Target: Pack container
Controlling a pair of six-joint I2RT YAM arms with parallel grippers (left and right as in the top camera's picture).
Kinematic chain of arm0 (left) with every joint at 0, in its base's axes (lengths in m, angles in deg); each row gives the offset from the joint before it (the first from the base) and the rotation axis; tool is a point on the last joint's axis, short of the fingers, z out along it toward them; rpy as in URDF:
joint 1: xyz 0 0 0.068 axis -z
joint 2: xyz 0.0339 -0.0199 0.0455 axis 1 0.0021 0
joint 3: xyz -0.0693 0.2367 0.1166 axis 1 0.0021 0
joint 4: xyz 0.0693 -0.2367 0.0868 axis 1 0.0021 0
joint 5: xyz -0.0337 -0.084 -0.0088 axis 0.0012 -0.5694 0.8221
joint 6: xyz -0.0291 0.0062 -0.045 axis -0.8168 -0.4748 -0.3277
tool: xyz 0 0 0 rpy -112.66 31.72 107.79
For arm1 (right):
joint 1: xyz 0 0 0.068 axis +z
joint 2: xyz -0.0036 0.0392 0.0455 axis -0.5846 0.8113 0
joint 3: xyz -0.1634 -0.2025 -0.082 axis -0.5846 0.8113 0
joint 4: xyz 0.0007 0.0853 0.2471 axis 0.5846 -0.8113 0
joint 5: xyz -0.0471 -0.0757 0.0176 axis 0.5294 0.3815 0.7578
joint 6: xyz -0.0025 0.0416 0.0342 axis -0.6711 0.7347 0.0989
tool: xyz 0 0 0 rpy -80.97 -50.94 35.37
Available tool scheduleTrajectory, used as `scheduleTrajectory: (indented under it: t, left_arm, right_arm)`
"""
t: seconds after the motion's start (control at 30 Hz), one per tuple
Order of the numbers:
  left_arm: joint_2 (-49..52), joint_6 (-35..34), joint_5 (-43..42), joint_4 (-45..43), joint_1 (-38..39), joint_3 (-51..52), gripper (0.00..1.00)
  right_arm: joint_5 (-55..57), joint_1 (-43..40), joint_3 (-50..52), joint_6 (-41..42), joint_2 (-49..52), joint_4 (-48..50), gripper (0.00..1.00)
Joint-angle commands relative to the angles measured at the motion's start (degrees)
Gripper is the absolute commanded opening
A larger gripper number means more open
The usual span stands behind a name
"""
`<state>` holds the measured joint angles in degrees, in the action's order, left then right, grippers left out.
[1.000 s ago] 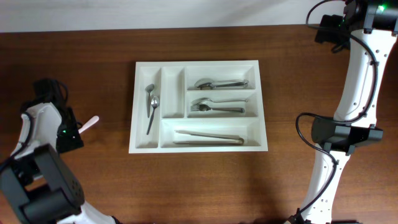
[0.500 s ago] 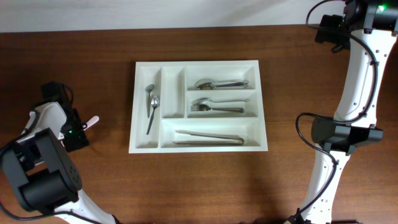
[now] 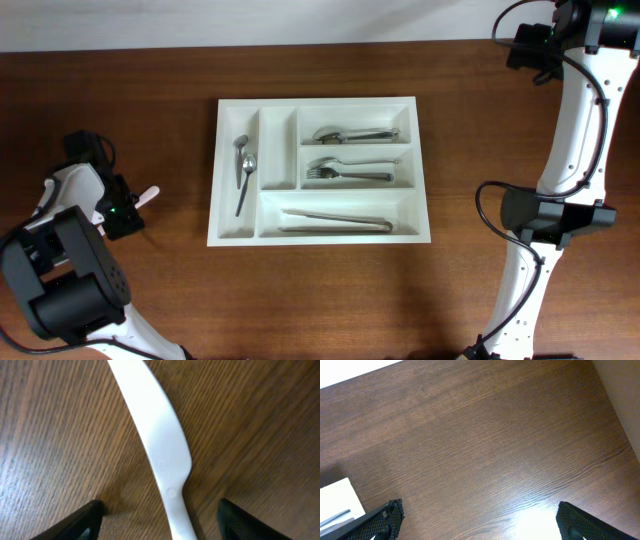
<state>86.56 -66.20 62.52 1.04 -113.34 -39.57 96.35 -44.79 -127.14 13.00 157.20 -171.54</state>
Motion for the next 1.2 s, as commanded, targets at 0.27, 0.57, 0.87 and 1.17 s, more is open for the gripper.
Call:
scheduleTrajectory:
  t: [0.27,0.57,0.87,1.17]
  left_arm:
    - [3.9,-1.4,-5.4,2.9,-0.1,1.0,0.72]
    - [3.9,-1.4,-7.8,4.5,-0.1,1.0,0.72]
    - [3.9,-1.4,-7.8,8.0,-0.1,1.0,0.69]
    - [3.9,-1.4,-6.2,13.9,-0.1,1.0,0.71]
  right_arm:
    - [-0.1,0.0,-0.8,-0.4,-2.4,-0.2,0.99]
    - [-0.1,0.0,-0.8,-0.4,-2.4,-0.2,0.99]
    - [-0.1,0.0,-0.8,-0.4,-2.4,-0.2,0.99]
    - [-0.1,0.0,-0.8,-0.4,-2.4,-0.2,0.99]
